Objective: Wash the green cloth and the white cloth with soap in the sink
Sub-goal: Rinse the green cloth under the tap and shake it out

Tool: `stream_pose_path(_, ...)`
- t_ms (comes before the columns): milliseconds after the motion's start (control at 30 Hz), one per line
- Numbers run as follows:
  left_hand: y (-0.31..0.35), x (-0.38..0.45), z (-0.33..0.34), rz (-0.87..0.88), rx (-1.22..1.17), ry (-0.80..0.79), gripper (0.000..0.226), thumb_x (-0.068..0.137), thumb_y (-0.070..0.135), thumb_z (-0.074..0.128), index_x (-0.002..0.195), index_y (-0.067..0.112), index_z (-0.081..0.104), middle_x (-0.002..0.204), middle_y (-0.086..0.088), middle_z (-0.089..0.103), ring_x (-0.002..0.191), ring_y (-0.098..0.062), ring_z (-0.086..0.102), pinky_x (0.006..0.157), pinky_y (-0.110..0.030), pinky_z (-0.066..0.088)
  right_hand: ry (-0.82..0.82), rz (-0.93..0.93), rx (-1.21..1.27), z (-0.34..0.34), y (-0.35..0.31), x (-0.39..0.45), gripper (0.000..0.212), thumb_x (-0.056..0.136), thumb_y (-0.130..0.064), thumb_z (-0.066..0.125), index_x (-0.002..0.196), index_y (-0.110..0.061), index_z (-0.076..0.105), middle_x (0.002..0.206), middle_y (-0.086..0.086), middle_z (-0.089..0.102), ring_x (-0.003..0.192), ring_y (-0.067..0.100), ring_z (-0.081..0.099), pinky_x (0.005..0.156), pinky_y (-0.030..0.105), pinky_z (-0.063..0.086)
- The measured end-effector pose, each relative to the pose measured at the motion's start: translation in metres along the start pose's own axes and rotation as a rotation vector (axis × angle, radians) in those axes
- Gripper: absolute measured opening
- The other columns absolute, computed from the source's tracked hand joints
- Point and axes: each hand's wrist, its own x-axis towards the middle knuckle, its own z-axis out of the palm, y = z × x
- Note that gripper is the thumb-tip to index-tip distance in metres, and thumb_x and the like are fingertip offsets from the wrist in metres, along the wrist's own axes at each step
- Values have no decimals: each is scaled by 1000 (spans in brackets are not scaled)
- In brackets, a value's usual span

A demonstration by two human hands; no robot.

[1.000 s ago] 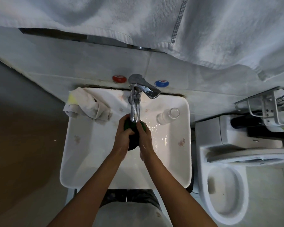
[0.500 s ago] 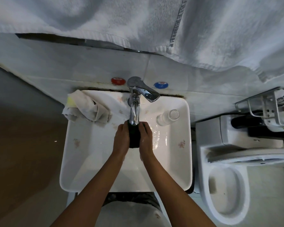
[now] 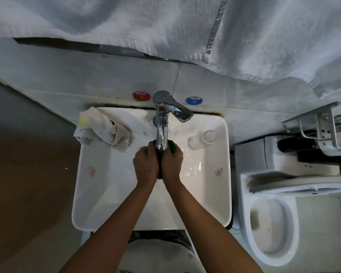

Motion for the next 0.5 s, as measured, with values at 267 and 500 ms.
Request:
stream_pose_path(267, -5, -11, -11, 85, -134, -194, 9, 94, 14, 51, 103, 14, 50, 92, 1, 60, 89, -21, 62, 74, -33, 54, -103, 130, -23, -12, 7, -5, 39, 82, -52, 57, 113, -28, 60, 107, -6, 67, 102, 14, 64, 95, 45, 51)
stream_pose_path(500, 7, -17, -16, 238, -235, -390, 53, 60, 3, 43, 96, 41, 52, 92, 8, 61, 88, -2, 62, 69, -22, 55, -181, 248, 216, -22, 11, -11, 47, 76, -36, 73, 119, -21, 62, 111, 11, 70, 102, 25, 68, 86, 44, 57)
